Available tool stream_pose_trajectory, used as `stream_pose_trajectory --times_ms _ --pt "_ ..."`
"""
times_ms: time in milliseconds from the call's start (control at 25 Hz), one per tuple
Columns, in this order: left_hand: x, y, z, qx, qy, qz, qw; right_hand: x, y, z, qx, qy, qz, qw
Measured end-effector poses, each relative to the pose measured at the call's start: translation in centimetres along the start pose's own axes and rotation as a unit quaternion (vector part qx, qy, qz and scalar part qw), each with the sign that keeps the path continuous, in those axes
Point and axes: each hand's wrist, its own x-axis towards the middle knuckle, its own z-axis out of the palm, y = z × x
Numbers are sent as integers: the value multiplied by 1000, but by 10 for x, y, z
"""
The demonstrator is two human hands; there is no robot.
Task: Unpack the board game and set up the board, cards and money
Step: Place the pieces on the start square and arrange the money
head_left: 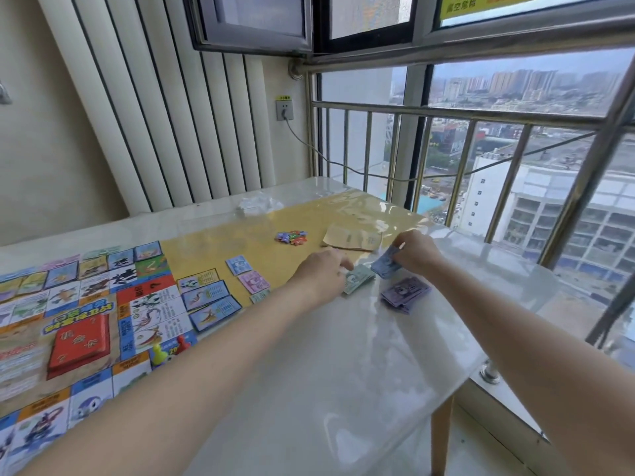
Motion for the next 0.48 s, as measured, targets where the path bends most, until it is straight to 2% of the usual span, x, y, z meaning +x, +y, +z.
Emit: stream_pose_trajectory --times_ms 80,200,360,480 --pt "1 -3 -3 3 7 -9 1000 3 1 6 -82 29 -22 996" --pt "6 -8 -8 10 15 -20 1000 9 -9 8 -104 64 -50 991" --pt "10 -22 -16 34 23 -34 999 18 -32 17 -138 -1 -67 988" --pt "9 -34 -20 42 22 -44 998 29 -34 28 -151 -16 -55 987"
